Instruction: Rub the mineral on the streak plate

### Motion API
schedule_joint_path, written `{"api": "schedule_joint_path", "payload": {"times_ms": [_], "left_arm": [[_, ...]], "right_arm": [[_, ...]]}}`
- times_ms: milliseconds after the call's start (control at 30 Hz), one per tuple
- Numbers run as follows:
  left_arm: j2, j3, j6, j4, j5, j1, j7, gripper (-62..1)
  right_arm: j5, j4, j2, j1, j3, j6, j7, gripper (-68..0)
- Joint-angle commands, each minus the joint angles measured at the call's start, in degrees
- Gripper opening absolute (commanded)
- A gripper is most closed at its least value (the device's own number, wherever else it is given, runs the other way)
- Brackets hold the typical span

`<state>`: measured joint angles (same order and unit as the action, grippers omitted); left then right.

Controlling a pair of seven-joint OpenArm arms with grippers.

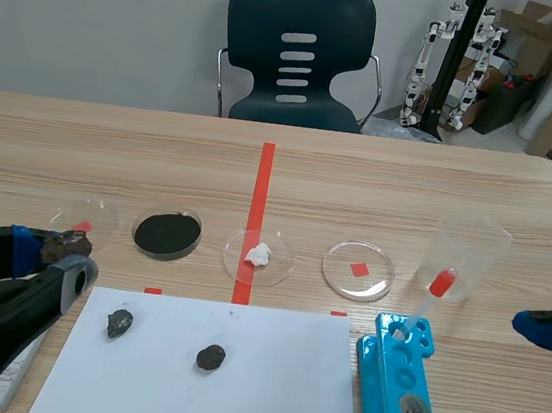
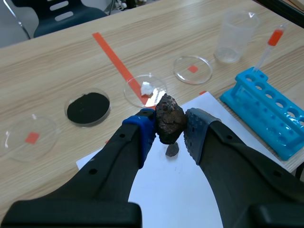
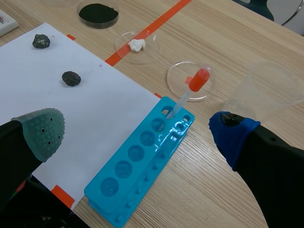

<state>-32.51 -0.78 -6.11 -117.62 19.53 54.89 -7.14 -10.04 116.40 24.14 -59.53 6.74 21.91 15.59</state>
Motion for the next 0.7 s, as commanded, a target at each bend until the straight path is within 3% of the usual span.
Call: {"api": "schedule_joint_path", "payload": {"times_ms": [0,300,433,533,667], "left_arm": [[0.74,0.35,-0.35,1.07,0.17,-0.92,-1.03,-53.9],[1.38,4.20,-1.40,10.56,0.17,-5.64,-3.63,-53.9],[1.36,4.24,-1.38,13.16,2.58,-7.37,-1.49,-53.9],[1.38,4.13,-1.33,14.69,7.65,-10.25,6.29,-53.9],[1.38,3.96,-0.46,16.55,12.68,-16.46,23.19,-53.9]], "right_arm": [[-0.66,0.26,0.02,0.63,0.37,0.07,0.63,-2.9],[-0.66,0.26,0.02,0.63,0.37,0.07,0.63,-2.9],[-0.66,0.26,0.02,0.63,0.37,0.07,0.63,-2.9],[-0.66,0.26,0.02,0.63,0.37,0.07,0.66,-2.9],[-0.66,0.26,0.02,0.63,0.37,0.07,0.63,-2.9]]}}
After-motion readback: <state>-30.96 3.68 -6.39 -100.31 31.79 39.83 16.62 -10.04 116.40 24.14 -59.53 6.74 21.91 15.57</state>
